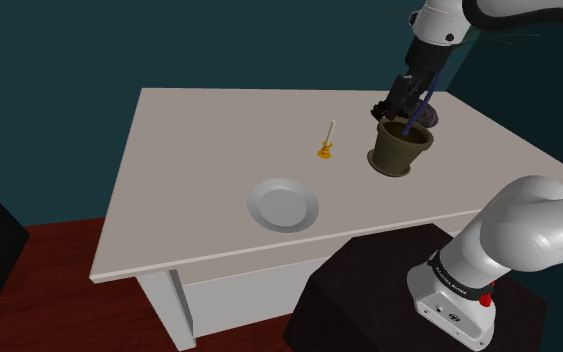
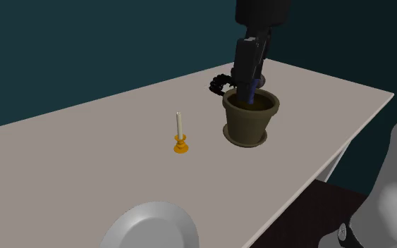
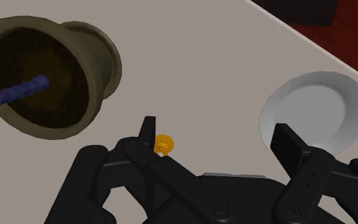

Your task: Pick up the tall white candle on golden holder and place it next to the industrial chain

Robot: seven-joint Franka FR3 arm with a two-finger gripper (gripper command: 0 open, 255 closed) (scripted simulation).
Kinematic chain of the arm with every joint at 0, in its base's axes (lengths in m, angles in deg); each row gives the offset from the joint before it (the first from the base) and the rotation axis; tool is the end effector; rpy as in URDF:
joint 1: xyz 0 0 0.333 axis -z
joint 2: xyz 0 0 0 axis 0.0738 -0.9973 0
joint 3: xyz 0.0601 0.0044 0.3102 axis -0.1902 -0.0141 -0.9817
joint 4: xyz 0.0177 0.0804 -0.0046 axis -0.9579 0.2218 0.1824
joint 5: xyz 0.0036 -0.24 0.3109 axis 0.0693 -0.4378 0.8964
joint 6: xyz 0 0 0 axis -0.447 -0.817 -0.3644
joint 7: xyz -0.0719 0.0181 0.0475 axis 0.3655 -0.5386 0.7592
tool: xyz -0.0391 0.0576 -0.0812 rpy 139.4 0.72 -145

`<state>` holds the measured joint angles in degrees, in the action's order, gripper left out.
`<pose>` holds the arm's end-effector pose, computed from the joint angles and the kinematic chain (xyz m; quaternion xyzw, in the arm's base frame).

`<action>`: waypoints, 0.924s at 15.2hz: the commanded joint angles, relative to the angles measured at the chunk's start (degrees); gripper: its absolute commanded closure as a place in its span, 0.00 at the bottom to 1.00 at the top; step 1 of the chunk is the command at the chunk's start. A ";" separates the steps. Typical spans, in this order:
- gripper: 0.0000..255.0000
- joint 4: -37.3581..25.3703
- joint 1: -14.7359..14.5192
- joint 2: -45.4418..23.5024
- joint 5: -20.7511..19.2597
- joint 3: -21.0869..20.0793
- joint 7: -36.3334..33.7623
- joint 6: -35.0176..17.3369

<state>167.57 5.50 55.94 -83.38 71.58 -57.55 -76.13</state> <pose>0.3143 -0.0037 0.5572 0.9991 -0.0032 0.0059 0.0417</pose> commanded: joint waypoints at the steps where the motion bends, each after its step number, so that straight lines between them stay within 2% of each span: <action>1: 0.00 0.00 0.00 0.00 0.00 0.00 0.00 0.00; 7: 0.00 -2.12 1.27 -12.20 -0.42 2.62 1.16 -9.92; 14: 0.00 -8.14 2.17 -27.64 0.44 5.43 3.00 -19.06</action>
<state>160.59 7.58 30.47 -83.16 76.66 -54.82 -94.19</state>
